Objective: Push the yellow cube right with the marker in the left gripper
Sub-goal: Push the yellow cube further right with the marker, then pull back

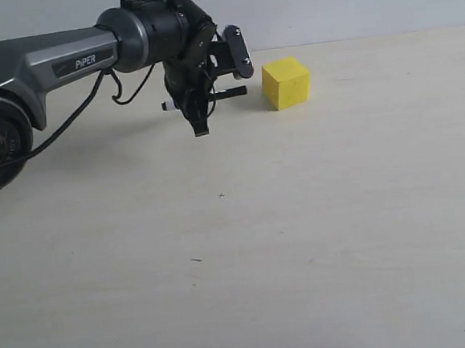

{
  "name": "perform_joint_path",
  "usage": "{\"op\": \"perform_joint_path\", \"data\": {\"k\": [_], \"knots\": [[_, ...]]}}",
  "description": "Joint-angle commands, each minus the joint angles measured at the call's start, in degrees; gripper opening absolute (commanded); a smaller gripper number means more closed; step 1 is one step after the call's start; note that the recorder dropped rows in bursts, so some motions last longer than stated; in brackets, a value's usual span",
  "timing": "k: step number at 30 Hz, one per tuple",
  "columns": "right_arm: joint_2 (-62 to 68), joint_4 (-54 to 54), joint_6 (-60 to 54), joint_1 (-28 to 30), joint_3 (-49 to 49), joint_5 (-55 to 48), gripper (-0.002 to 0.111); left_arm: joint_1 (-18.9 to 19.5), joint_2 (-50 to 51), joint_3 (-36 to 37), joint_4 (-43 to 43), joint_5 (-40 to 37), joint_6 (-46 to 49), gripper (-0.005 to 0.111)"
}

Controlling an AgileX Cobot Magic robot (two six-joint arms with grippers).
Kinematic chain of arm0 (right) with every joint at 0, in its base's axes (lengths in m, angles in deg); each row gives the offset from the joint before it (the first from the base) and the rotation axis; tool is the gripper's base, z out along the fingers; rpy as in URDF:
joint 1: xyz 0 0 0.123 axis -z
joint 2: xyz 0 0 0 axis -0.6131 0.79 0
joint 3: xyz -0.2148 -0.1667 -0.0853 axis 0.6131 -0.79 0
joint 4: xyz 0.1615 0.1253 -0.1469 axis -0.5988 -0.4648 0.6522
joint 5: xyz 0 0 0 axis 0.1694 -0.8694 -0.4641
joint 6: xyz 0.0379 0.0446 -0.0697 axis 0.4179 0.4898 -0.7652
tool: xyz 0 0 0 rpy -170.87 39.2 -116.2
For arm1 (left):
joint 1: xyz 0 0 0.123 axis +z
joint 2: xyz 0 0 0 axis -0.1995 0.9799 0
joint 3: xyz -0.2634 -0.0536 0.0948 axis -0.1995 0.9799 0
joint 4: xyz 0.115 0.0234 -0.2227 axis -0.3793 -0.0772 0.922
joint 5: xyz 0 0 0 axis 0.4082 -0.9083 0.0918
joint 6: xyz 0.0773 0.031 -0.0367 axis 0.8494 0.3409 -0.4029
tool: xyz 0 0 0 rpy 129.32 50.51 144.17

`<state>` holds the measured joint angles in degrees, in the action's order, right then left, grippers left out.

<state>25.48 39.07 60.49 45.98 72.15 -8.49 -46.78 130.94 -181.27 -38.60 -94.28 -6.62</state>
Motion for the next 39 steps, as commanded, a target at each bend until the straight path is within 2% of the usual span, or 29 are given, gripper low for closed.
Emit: {"op": "perform_joint_path", "data": {"k": [1, 8, 14, 17, 23, 31, 35, 39], "knots": [[-0.3, 0.2, -0.3, -0.6, -0.2, 0.3, 0.0, 1.3, -0.7, -0.3, -0.7, -1.5, -5.5, 0.0], [-0.3, 0.2, -0.3, -0.6, -0.2, 0.3, 0.0, -0.8, 2.5, -2.7, 0.0, 1.7, -8.8, 0.0], [-0.3, 0.2, -0.3, -0.6, -0.2, 0.3, 0.0, -5.4, 7.4, -11.5, 0.1, 1.6, -13.9, 0.0], [-0.3, 0.2, -0.3, -0.6, -0.2, 0.3, 0.0, -6.3, 9.7, -15.3, -4.6, -2.6, -18.6, 0.0], [-0.3, 0.2, -0.3, -0.6, -0.2, 0.3, 0.0, -5.8, 9.5, -16.1, -5.8, -8.1, -21.0, 0.0], [-0.3, 0.2, -0.3, -0.6, -0.2, 0.3, 0.0, -4.6, 8.8, -16.1, -12.8, -11.8, -21.9, 0.0], [-0.3, 0.2, -0.3, -0.6, -0.2, 0.3, 0.0, -2.0, 8.8, -16.1, -13.3, -9.6, -17.3, 0.0], [-0.3, 0.2, -0.3, -0.6, -0.2, 0.3, 0.0, 1.3, 9.1, -16.1, -10.6, -3.1, -8.0, 0.0]]}}
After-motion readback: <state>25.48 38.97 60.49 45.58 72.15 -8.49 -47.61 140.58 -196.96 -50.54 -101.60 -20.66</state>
